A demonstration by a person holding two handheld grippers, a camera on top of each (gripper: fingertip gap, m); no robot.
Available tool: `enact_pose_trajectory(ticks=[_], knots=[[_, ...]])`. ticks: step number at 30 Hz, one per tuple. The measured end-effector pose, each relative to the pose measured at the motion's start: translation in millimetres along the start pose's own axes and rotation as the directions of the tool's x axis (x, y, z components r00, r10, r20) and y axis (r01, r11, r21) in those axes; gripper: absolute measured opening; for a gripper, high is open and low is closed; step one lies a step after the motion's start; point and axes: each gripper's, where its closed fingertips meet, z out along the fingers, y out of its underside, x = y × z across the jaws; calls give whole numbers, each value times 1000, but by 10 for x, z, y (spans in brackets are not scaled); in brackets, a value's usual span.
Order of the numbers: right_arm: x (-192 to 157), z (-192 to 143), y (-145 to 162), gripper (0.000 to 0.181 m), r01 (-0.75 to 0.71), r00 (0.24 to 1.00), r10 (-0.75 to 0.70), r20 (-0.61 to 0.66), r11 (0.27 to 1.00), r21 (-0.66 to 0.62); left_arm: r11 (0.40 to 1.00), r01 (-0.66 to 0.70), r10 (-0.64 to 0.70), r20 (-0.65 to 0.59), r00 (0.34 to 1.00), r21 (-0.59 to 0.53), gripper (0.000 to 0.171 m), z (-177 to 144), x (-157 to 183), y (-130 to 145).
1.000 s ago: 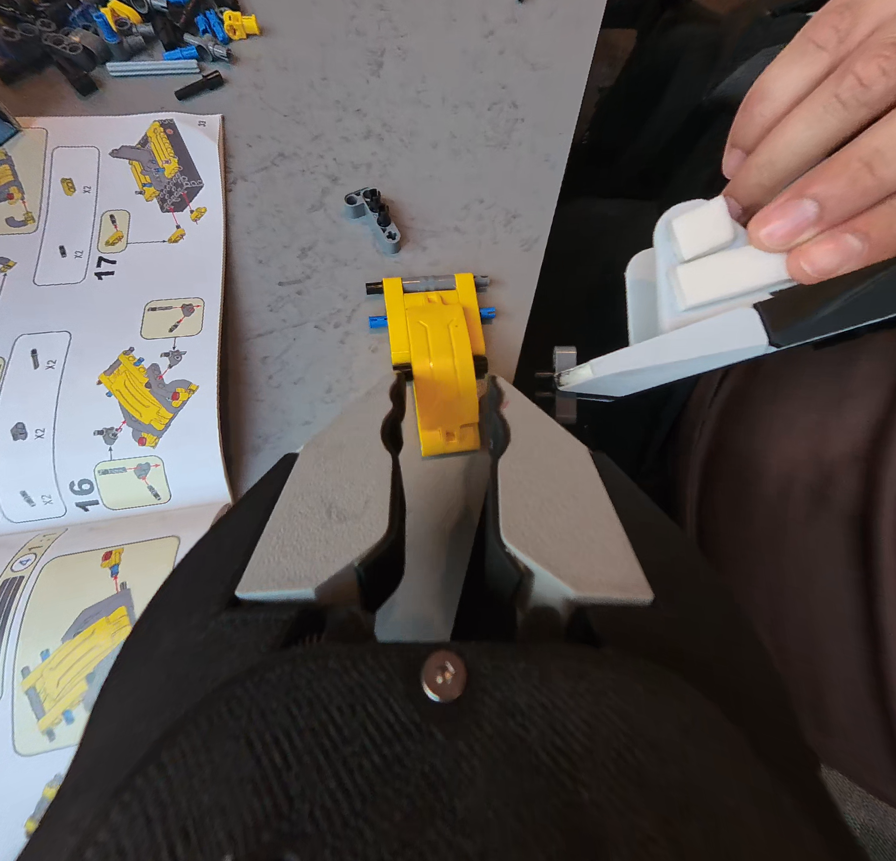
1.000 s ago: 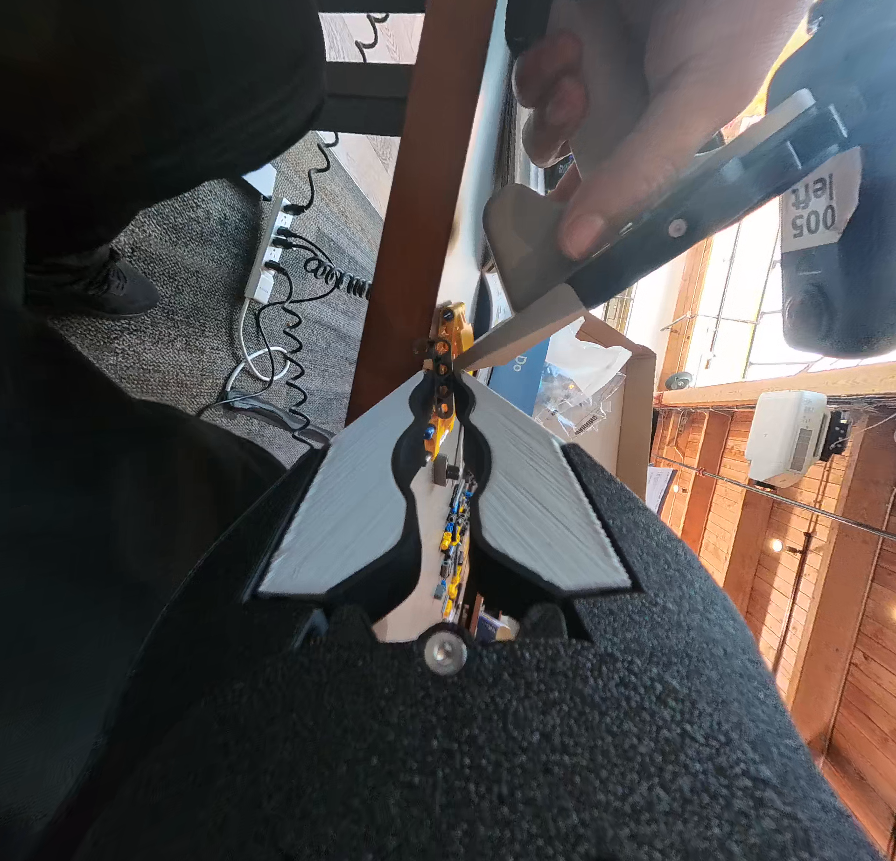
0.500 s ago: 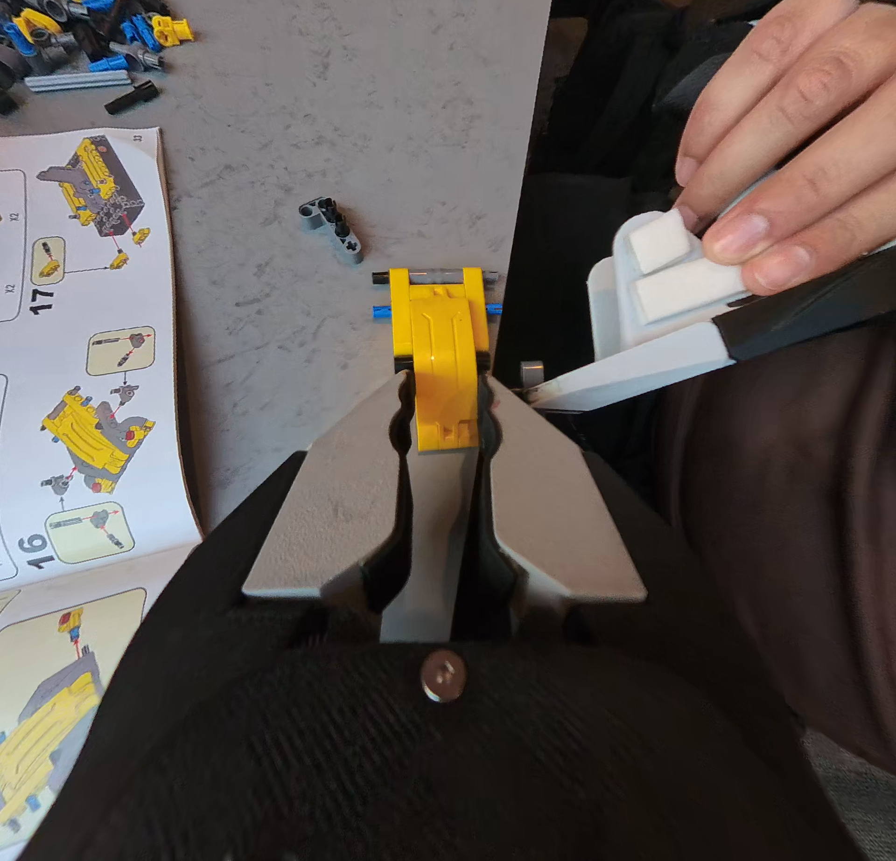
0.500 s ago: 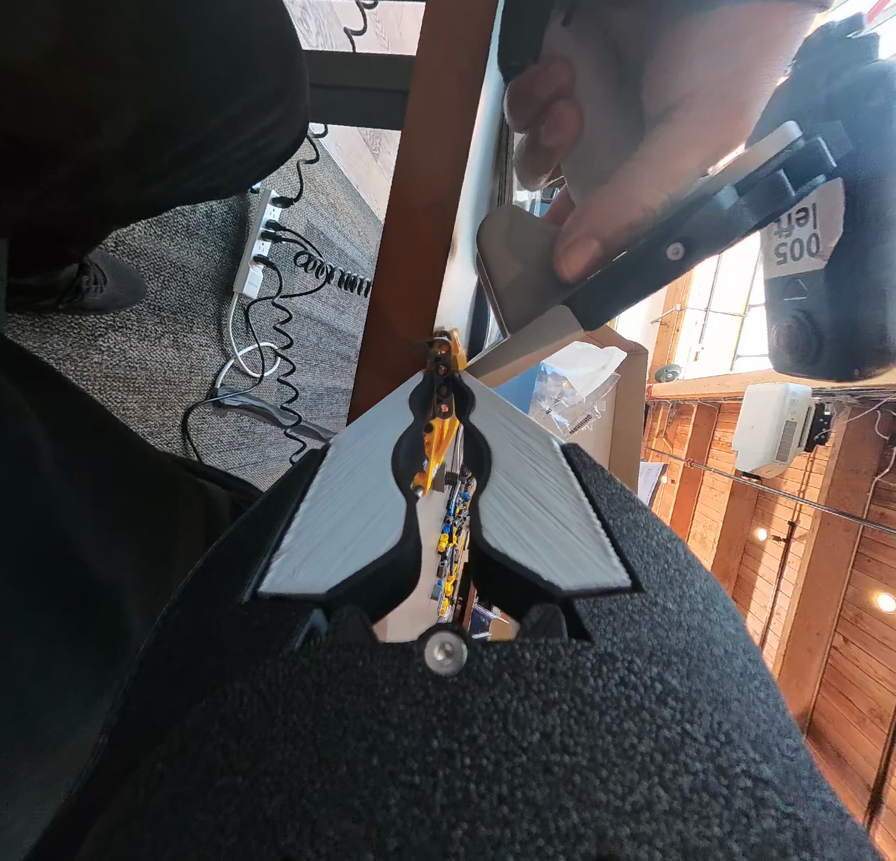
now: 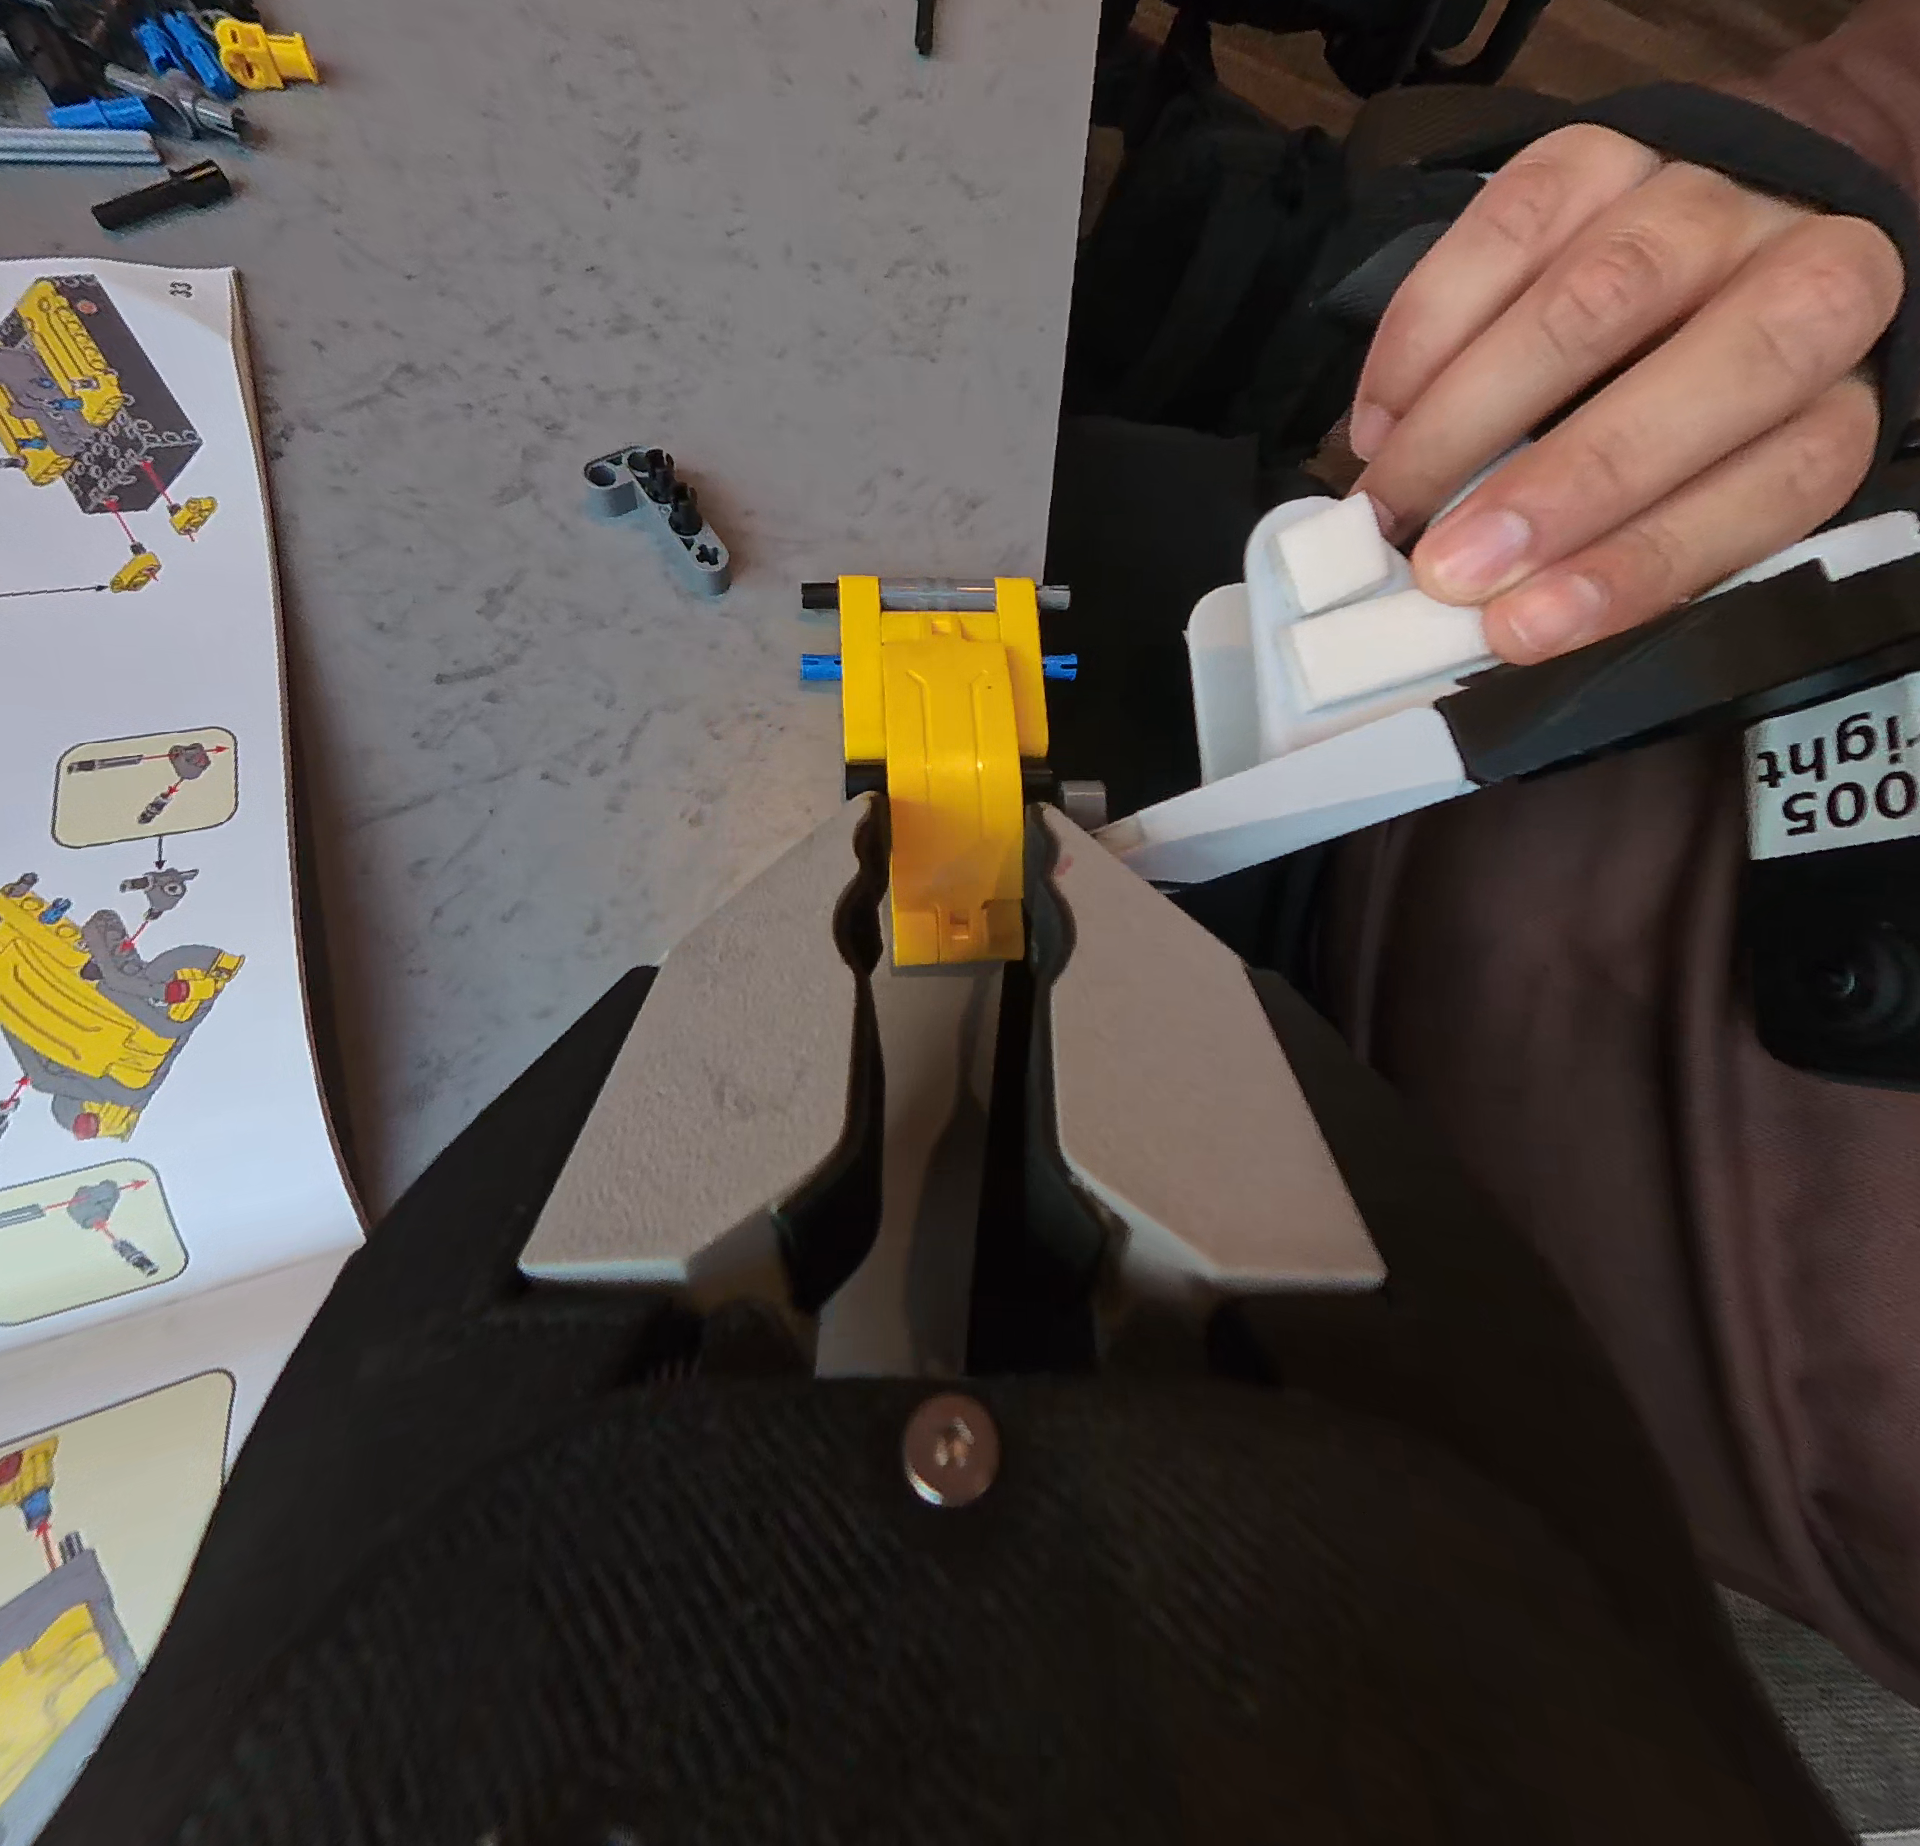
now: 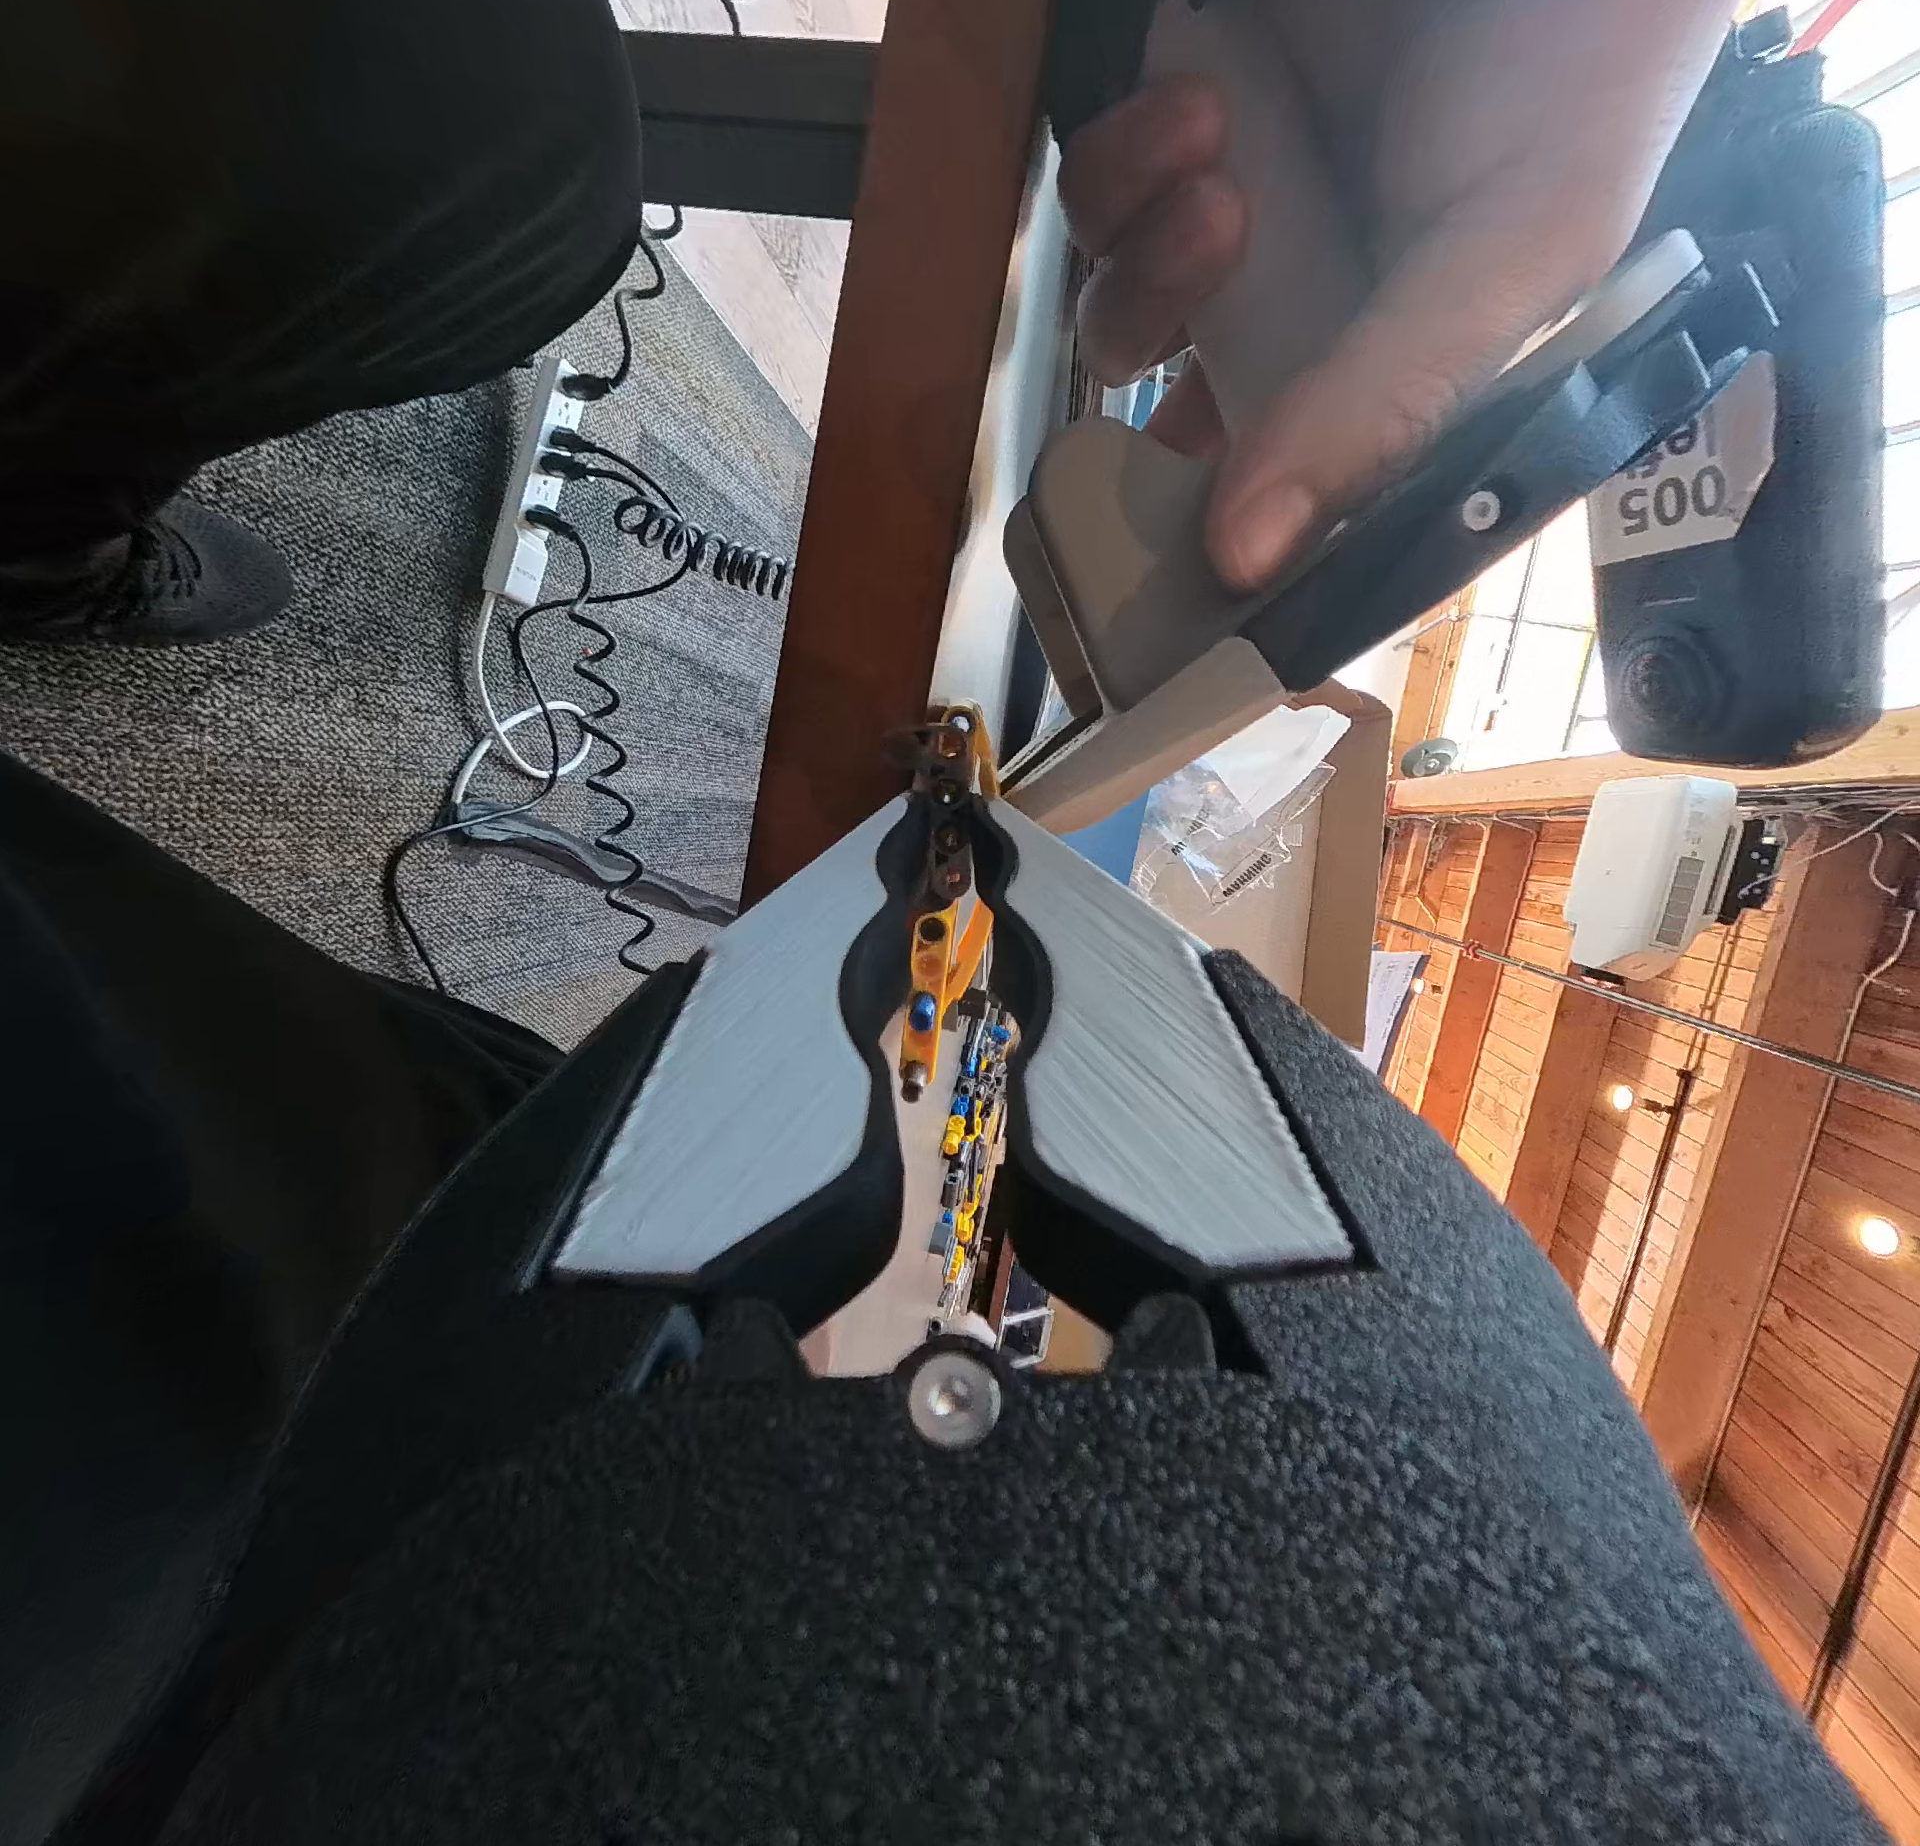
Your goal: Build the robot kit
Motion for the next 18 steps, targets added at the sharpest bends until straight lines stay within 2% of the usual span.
enact_pose_trajectory(ticks=[6,18], knots=[[54,-15,-32,6,4,999,-4,-32,1000,8,998,60,-59,-29,998,16,22,-1,9,-15],[-4,21,-8,7,8,1000,-8,-13,1000,0,987,156,-152,-98,984,31,24,-17,17,-26]])
